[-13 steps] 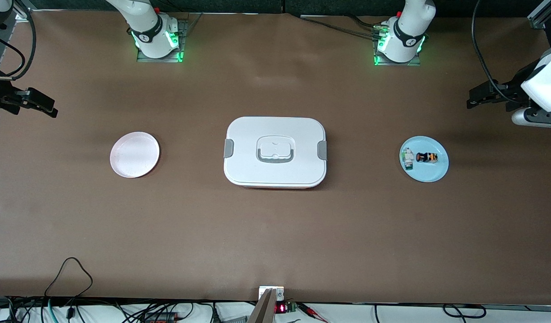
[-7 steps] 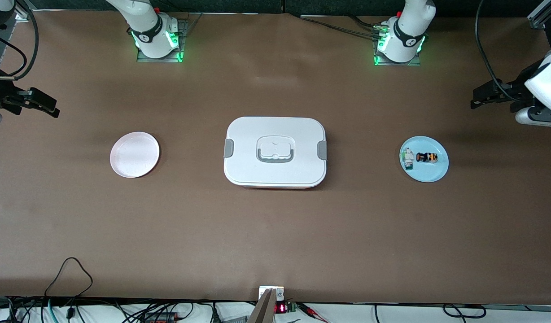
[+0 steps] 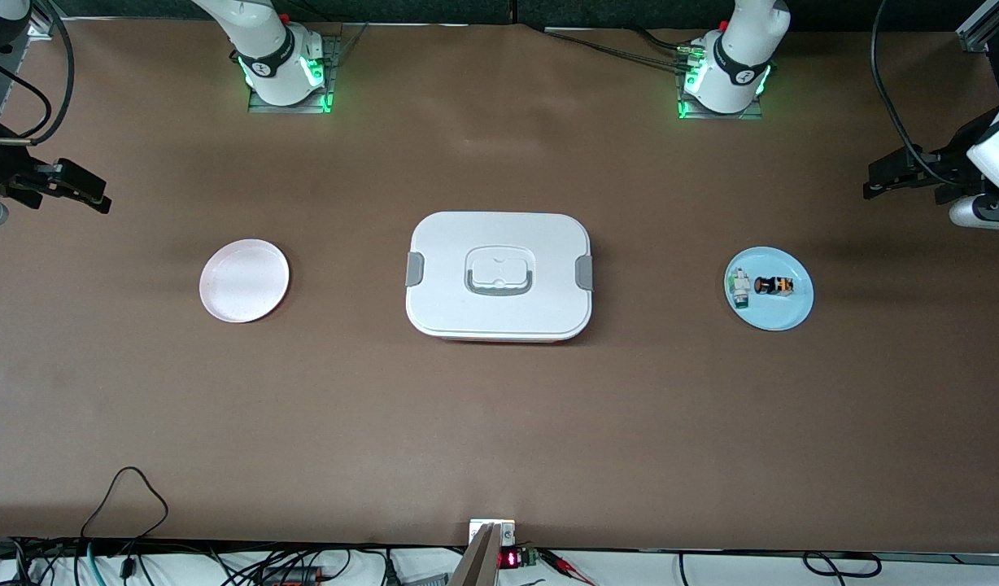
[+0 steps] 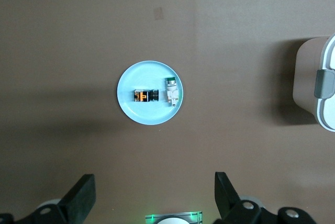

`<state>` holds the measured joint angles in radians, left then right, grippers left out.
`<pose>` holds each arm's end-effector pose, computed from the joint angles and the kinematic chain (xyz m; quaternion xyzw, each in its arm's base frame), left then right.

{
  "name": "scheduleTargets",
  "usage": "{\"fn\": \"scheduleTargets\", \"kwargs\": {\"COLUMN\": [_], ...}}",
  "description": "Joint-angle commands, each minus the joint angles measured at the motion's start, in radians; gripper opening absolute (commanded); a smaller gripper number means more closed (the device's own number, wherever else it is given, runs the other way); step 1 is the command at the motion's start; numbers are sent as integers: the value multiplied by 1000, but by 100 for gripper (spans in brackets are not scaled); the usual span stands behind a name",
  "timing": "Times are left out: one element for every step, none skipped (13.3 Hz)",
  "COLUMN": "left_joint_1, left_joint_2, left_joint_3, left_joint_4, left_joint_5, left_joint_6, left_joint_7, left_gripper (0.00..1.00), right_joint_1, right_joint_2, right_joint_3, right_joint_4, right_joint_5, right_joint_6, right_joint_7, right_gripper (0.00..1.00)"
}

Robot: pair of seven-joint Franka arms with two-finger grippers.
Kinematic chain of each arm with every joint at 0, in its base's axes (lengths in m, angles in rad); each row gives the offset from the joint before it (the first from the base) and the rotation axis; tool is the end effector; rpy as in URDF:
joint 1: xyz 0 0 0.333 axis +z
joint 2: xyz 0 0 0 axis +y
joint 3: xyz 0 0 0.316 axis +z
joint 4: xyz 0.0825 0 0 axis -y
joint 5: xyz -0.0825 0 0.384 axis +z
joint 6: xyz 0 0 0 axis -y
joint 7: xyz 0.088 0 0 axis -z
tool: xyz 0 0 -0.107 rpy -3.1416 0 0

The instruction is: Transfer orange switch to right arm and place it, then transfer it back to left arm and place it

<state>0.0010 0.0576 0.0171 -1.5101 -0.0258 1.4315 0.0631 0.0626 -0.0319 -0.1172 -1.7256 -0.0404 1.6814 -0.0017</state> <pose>0.5569 0.0067 0.6095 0.9973 -0.0233 -0.0675 0.0151 0.5493 -0.0348 0.5781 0.9995 -0.0240 -0.0068 0.0180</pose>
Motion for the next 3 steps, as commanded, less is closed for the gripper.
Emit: {"fn": "scheduleTargets", "kwargs": {"left_joint_1": [17,17,16], "left_joint_2": [-12,-12,-12], "left_joint_3": [-16,-16,-16], "left_joint_4": [-12,-12,-12], "left_joint_5": [9,10,10], "left_joint_6": [9,9,9], "left_joint_7": [-2,-11,-15], "left_gripper": [100,100,100], "right_joint_1": [8,6,3], "right_joint_2": [7,7,7], "right_joint_3": [-2,-4,-6], "right_joint_4": [23,23,23], "right_joint_5": [11,17,17], "right_joint_6": [-20,-19,-19], "right_joint_7": [12,15,14], "right_gripper": [100,100,100]}}
